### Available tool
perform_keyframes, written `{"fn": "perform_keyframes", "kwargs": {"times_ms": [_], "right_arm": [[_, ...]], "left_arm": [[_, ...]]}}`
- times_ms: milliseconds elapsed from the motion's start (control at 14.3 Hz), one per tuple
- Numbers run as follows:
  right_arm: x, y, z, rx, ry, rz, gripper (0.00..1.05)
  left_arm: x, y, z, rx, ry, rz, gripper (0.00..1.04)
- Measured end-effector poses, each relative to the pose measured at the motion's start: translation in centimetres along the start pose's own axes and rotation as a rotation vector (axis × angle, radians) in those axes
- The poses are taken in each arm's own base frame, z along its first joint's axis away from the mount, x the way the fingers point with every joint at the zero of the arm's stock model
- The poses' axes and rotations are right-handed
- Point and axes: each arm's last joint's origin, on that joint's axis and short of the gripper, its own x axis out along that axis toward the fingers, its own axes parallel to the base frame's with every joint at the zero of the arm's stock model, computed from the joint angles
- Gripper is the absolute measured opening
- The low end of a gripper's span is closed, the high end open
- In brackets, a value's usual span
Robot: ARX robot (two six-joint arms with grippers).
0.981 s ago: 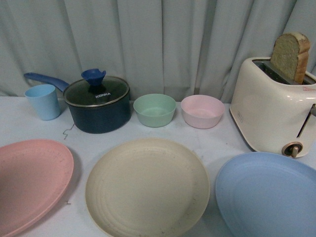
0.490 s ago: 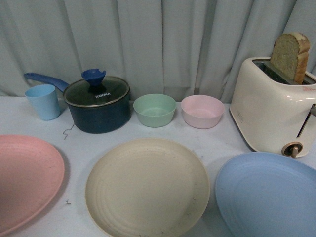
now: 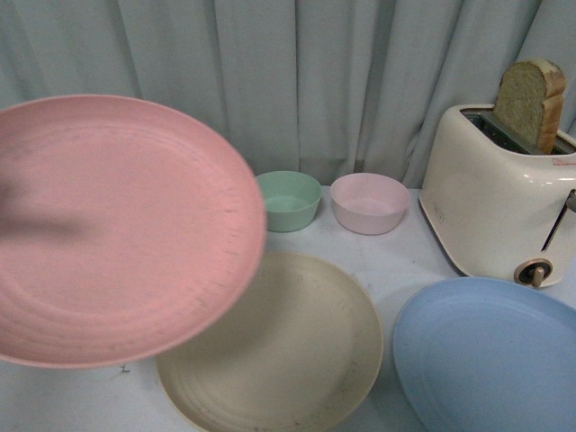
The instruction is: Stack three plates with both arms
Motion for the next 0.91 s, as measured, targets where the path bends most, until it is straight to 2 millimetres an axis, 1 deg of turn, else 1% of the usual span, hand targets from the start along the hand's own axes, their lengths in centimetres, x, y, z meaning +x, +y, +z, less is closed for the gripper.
{"fn": "perform_keyframes", "kwargs": {"times_ms": [280, 560, 630, 700, 770, 911], "right_arm": [[0.0, 0.0, 0.0, 0.000, 0.000, 0.000, 0.98], [0.0, 0.0, 0.0, 0.000, 0.000, 0.000, 0.98], [0.0, 0.0, 0.0, 0.000, 0.000, 0.000, 0.98], [0.0, 0.0, 0.0, 0.000, 0.000, 0.000, 0.98], [0.0, 0.0, 0.0, 0.000, 0.000, 0.000, 0.98], [0.0, 0.0, 0.0, 0.000, 0.000, 0.000, 0.98]], "left_arm": [[0.6, -1.9, -0.4, 0.012, 0.015, -0.033, 0.03], [2.1, -5.1, -1.6, 0.037, 0.055, -0.100, 0.03], [2.8, -6.4, -2.4, 0.041, 0.077, -0.128, 0.03], [3.9, -7.8, -3.6, 0.038, 0.111, -0.146, 0.03], [4.9, -8.6, -4.5, 0.016, 0.135, -0.141, 0.03], [6.4, -9.1, -5.1, -0.013, 0.149, -0.122, 0.03]]}}
